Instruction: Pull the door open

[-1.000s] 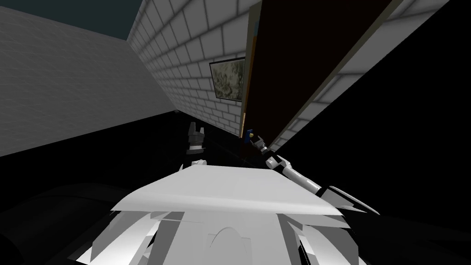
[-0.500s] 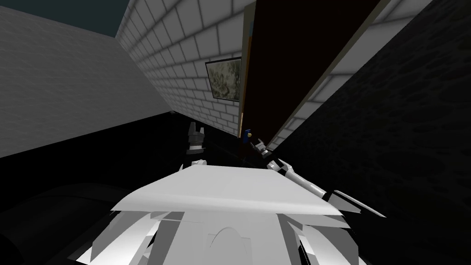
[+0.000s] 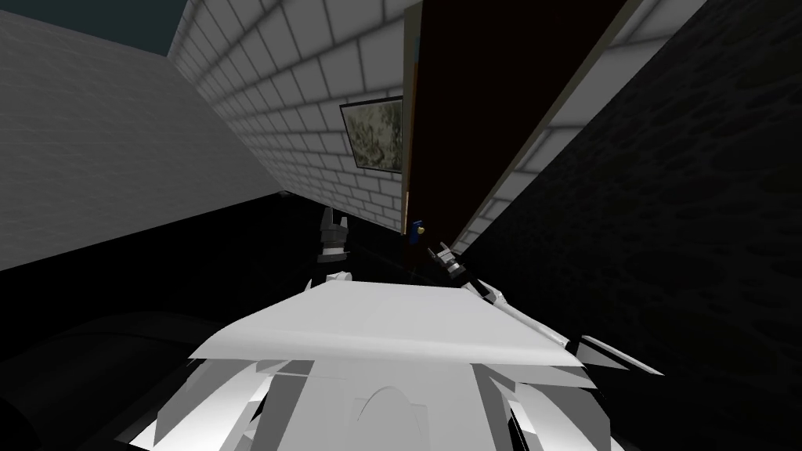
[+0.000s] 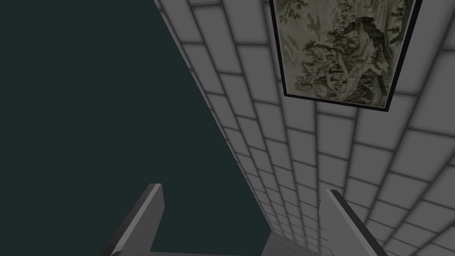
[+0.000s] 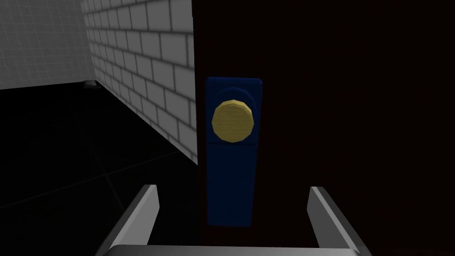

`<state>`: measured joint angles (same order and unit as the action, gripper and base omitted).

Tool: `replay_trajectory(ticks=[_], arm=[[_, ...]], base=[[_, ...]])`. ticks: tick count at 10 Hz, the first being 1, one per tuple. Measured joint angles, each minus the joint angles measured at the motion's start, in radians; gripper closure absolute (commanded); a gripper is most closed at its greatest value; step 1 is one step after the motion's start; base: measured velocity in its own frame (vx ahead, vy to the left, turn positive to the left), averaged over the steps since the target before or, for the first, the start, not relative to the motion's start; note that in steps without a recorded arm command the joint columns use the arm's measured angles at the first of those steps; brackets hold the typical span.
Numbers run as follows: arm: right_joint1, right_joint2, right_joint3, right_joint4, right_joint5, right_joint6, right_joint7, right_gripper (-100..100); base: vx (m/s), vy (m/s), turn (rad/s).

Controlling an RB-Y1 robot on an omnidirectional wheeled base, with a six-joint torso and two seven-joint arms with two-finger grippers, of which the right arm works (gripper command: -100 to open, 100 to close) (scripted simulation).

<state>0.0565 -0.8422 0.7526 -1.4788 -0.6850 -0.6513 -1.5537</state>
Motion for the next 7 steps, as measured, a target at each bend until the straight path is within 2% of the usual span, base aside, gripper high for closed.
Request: replay_trajectory(ticks=[1,3,4,5,6,7], arm=[[0.001,0.000,0.001,0.000,-0.001,-0.003,-0.004,-100],[-0.001,-0.011,-0.018,0.038,-0.015,-0.019,-0.023,-100],[-0.009,-0.009,-0.025,0.062,-0.021,-0.023,-0.033,-100],[-0.017,-0.011,-0.032,0.088,-0.027,-0.030,-0.045,-100],[-0.014,-0.013,-0.052,0.099,-0.042,-0.028,-0.047,-100],[-0.022,-0.012,-0.058,0.119,-0.047,-0.031,-0.055,-100]], base=[[-0.022,0.084,0.248],[-0.013,0.137,0.189],[0.015,0.131,0.218],[0.068,0.156,0.357],[0.084,0.087,0.129],[0.081,0.033,0.116]])
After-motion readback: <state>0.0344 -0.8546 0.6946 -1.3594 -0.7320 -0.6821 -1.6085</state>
